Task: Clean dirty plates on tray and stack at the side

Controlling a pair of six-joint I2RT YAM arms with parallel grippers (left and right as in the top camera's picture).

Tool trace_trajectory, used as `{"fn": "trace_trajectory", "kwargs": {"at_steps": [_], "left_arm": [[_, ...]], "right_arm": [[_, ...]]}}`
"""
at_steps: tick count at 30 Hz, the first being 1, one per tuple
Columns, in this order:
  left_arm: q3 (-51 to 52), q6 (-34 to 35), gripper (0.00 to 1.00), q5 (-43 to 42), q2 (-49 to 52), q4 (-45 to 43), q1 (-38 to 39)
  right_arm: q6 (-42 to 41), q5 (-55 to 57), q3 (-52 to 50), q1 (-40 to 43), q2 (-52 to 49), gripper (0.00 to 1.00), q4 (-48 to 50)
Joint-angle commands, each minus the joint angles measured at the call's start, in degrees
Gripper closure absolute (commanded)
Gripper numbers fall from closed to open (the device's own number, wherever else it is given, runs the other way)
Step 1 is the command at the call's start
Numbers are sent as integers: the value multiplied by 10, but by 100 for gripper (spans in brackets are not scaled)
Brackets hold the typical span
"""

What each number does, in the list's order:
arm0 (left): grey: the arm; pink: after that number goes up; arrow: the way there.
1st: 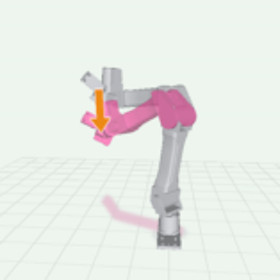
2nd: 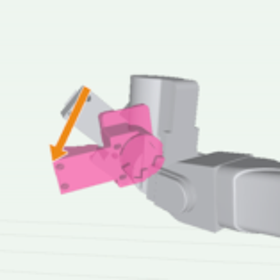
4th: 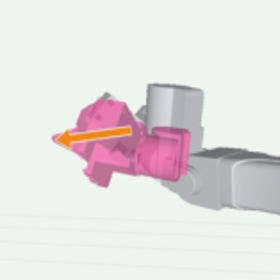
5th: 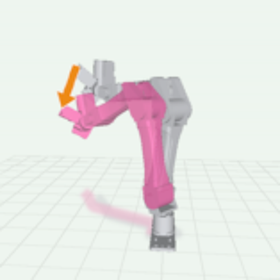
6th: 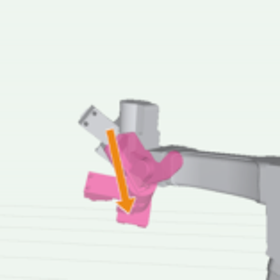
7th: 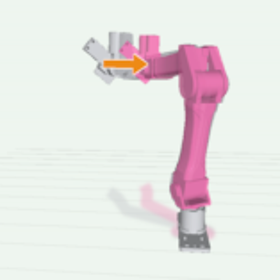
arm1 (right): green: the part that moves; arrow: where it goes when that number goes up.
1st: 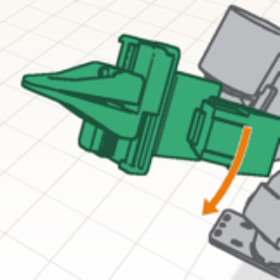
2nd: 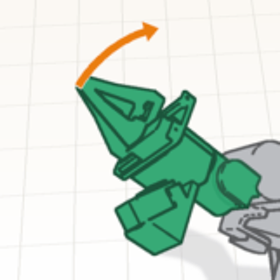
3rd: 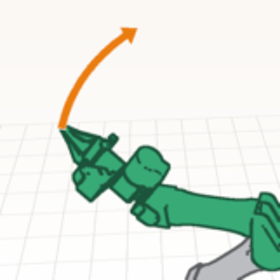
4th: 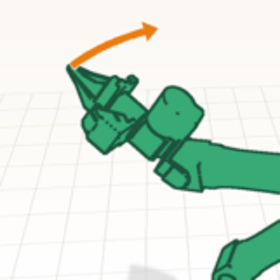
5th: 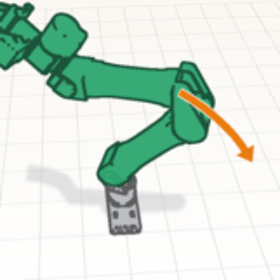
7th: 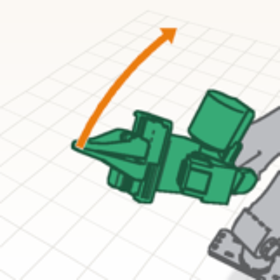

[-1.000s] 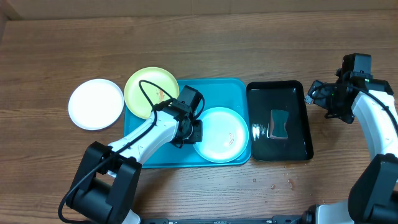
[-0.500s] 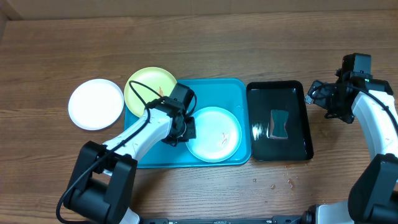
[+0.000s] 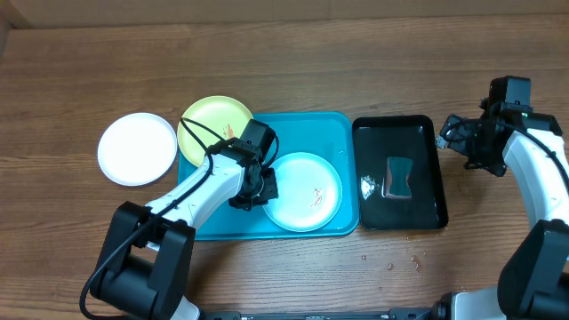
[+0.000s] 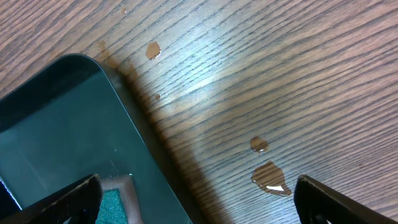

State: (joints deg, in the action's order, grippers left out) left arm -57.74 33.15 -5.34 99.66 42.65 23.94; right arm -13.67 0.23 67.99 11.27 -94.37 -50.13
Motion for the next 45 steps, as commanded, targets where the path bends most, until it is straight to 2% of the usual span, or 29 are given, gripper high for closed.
{"fn": "trace_trajectory", "kwargs": {"at_steps": [1,45], "left_arm": [[3,11,95,9,3,8,-3],[3,11,90,13,3,6,-3]], "right_arm": [[-2,1,11,2,1,0,3],[-2,1,11,2,1,0,3]]}}
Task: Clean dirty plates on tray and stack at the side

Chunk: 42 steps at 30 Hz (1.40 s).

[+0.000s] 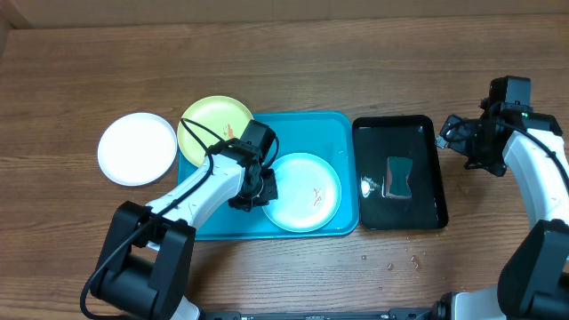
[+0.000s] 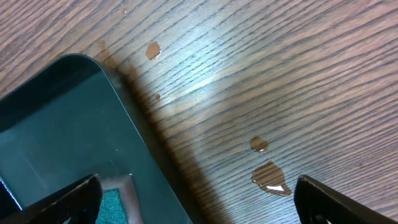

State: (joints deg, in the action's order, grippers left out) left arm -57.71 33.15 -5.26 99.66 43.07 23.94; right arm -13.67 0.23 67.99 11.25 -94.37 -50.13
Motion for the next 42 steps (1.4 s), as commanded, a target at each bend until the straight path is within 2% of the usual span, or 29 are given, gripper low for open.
{"fn": "trace_trajectory", "kwargs": {"at_steps": [1,42], "left_arm": [[3,11,90,12,3,2,-3],[3,11,89,12,3,2,-3]], "right_arm": [[-2,1,11,2,1,0,3],[-2,1,11,2,1,0,3]]}}
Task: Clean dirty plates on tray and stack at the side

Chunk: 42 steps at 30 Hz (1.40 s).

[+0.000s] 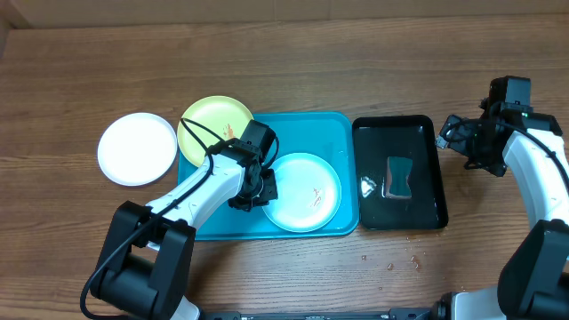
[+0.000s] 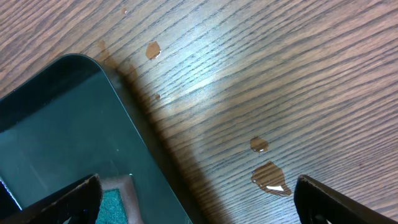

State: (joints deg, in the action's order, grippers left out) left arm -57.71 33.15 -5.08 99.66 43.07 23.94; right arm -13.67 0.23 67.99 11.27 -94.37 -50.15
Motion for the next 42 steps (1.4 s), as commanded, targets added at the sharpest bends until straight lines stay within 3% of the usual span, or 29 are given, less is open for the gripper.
{"fn": "trace_trajectory", "kwargs": {"at_steps": [1,42], "left_arm": [[3,11,89,10,3,2,-3],[3,0,90,12,3,-13,-3]], "right_arm": [[-2,1,11,2,1,0,3],[-2,1,11,2,1,0,3]]}}
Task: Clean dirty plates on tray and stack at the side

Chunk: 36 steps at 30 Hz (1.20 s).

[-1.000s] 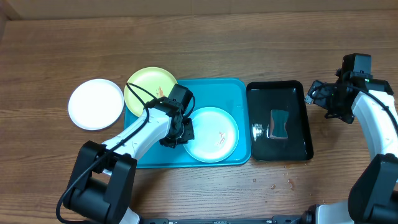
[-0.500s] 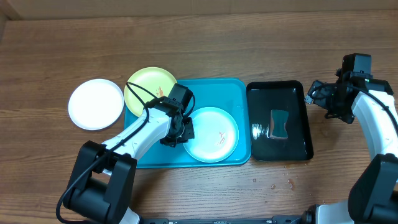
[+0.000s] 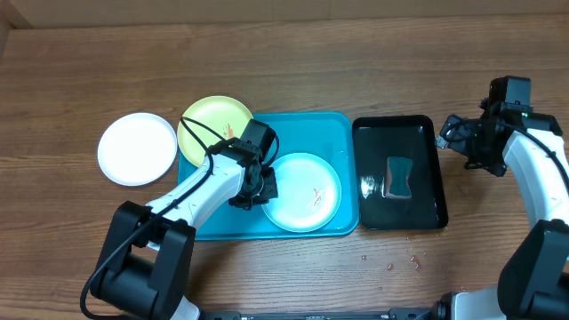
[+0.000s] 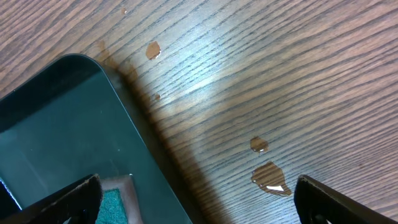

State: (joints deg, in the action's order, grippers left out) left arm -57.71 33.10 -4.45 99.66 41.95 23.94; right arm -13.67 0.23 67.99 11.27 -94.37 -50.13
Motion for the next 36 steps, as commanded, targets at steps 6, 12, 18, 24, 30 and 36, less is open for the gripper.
{"fn": "trace_trajectory", "kwargs": {"at_steps": [6,12,18,24,30,36], "left_arm": [[3,1,90,6,3,-2,-3],[3,1,90,6,3,-2,-2],[3,1,90,6,3,-2,-3],[3,-3,90,6,3,2,-3],[3,-3,92,6,3,0,-3],[3,-3,92,6,3,-2,-3]], "right_arm": [[-2,1,11,2,1,0,3],[-2,1,11,2,1,0,3],[-2,1,11,2,1,0,3],[-2,1,11,2,1,0,3],[-2,1,11,2,1,0,3],[0,1,10,2,1,0,99]]}}
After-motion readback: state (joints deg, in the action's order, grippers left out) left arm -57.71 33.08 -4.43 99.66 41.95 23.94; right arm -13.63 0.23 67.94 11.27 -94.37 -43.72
